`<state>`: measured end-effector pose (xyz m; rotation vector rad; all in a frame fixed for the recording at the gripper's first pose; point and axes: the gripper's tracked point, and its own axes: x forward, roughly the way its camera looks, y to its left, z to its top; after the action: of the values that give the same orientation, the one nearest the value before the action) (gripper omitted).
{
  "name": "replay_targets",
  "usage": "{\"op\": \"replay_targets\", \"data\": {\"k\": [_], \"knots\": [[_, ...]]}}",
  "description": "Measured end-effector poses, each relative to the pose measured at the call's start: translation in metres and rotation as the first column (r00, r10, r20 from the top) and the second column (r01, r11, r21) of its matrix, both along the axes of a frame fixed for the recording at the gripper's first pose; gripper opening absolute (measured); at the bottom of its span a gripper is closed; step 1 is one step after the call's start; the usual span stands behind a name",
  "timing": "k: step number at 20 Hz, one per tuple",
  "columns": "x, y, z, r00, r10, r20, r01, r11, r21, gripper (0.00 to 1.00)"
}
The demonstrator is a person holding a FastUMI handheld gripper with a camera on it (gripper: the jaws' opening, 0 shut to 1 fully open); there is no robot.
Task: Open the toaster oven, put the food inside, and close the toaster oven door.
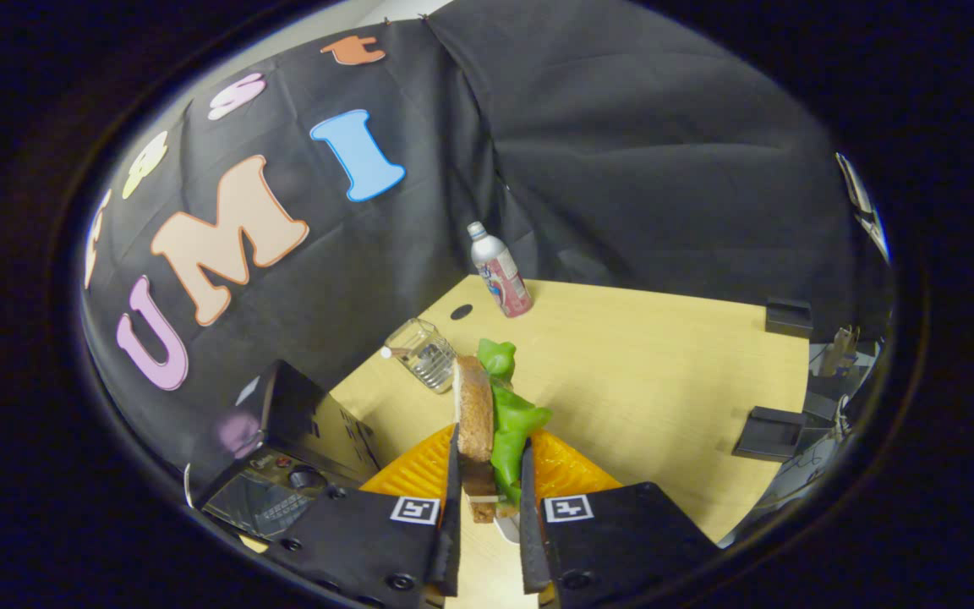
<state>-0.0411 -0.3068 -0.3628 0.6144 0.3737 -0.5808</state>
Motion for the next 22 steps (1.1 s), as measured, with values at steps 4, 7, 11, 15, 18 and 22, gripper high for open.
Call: {"op": "replay_targets", "data": {"k": [4, 7, 11, 15, 18, 22], "knots": [[-0.005, 0.016, 0.023, 0.998, -0.001, 0.068, 0.001, 1.000, 0.005, 0.31], [-0.006, 0.041, 0.036, 0.992, 0.010, 0.126, -0.015, 0.999, 0.039, 0.31], [-0.010, 0.095, 0.038, 0.984, 0.062, 0.168, -0.080, 0.991, 0.106, 0.31], [-0.025, 0.147, 0.034, 0.980, 0.119, 0.160, -0.142, 0.980, 0.139, 0.31], [-0.027, 0.187, 0.030, 0.971, 0.169, 0.171, -0.199, 0.964, 0.178, 0.31], [-0.009, 0.239, 0.025, 0.954, 0.224, 0.201, -0.271, 0.928, 0.255, 0.31]]}}
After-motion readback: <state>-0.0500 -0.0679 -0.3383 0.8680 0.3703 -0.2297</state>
